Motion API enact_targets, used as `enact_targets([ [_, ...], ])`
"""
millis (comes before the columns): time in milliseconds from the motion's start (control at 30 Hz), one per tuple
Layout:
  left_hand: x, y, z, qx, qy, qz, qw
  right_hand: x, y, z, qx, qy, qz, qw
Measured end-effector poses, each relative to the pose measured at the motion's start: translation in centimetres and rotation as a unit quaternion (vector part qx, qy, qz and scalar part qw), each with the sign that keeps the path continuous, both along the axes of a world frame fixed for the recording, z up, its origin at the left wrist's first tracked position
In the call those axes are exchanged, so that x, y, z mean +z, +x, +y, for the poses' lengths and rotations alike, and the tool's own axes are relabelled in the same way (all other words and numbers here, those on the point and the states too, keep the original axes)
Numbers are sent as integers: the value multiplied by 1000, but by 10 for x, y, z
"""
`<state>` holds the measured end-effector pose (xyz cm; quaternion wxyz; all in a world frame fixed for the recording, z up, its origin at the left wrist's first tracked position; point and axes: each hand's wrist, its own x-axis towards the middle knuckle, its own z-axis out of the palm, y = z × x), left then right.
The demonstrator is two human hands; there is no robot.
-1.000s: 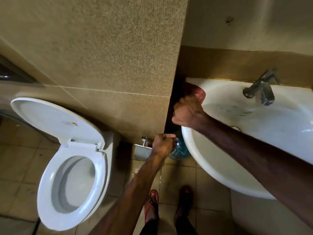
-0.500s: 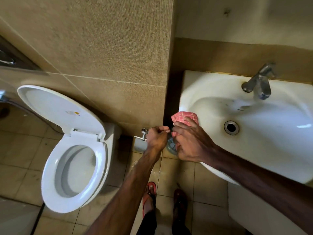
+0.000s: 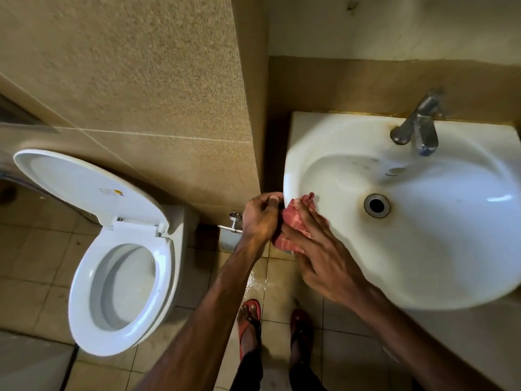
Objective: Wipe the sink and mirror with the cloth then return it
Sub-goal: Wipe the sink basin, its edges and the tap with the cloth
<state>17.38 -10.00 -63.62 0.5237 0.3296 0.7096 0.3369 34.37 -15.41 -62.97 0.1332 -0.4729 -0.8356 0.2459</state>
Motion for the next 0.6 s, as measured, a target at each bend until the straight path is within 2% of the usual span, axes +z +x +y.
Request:
enact_targets([
  [167,-2,-3,8,-15,-19,8,1000,-2,-16,22,-80,-97,37,991],
  [233,-5,-5,12,-11,-25,3,1000,-2,-30,42,-143,-151,51,977],
  [333,-5,-4,16,-2,-16,8,1000,-7,-45,73,-221,-182,103,953],
  [433,-5,1,22,-62,33,93,993,-19,-44,100,-286,-212,147,923],
  [500,0,11,27,-125,74,177,973,-26,-38,111,-322,-219,152,908],
  [600,6,28,39,-139,115,255,950,-30,-33,109,-337,-199,131,911],
])
